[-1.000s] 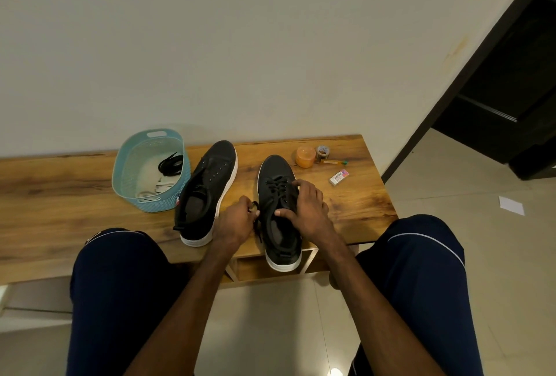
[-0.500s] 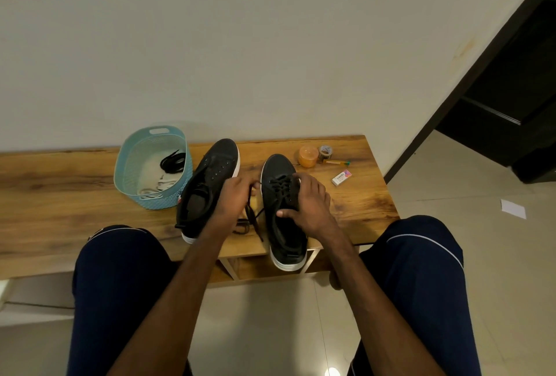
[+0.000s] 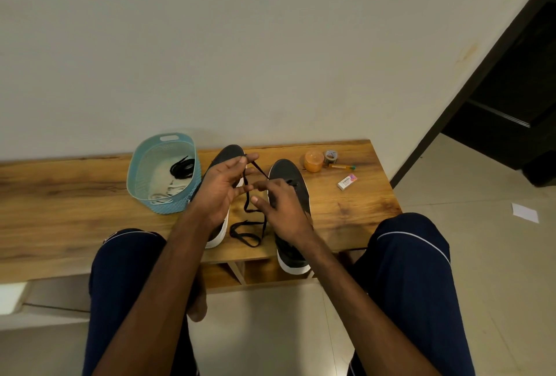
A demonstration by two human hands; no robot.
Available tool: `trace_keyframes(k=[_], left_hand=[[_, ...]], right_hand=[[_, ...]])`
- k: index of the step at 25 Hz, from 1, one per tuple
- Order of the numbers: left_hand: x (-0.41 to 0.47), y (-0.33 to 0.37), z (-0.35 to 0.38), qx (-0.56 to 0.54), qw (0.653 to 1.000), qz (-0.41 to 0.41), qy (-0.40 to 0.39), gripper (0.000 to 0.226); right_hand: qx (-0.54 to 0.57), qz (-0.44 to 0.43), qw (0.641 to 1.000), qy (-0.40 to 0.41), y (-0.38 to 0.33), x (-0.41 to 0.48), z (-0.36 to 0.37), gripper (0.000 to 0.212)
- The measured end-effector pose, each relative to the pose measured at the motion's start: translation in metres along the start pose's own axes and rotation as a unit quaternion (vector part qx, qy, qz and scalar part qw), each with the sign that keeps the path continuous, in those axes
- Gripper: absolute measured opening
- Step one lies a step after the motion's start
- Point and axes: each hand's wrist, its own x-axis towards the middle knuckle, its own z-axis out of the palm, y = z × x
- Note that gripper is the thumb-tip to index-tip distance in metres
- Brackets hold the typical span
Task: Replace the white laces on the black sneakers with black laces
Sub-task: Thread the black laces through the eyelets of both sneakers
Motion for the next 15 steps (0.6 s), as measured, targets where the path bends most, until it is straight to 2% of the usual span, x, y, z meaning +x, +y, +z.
trace_keyframes(k=[4,5,7,9,11,13,15], left_hand=[[-0.002,0.002,-0.001,-0.098,0.994,-0.027,-0.033,0.034],[-0.003,0.0,0.002,-0.126,0.99,-0.034,-0.047,0.034],[-0.002,-0.002,0.006,-0.162,0.985,-0.028,-0.055,0.031],[0.0,-0.001,0.0,-0.185,0.983,-0.014,0.002,0.023],[0.004,0.0,-0.012,-0.173,0.976,-0.035,0.126,0.02],[0.007,-0.005,-0.019,-0.102,0.966,-0.08,0.225,0.021],[0.007,-0.012,-0.017,0.039,0.959,-0.095,0.263,0.024]], right_hand=[[0.028,0.027,0.999,-0.007,0.002,0.001,-0.005,0.059],[0.043,0.025,0.998,-0.026,0.001,0.0,-0.004,0.057],[0.063,0.007,0.997,-0.048,-0.001,-0.001,0.0,0.035],[0.102,0.034,0.992,-0.063,-0.004,-0.002,-0.007,0.013],[0.144,0.086,0.984,-0.061,-0.004,0.001,-0.027,0.015],[0.115,0.094,0.988,-0.033,-0.001,0.004,-0.052,0.017],[0.053,0.09,0.995,-0.002,0.004,0.006,-0.073,0.021]])
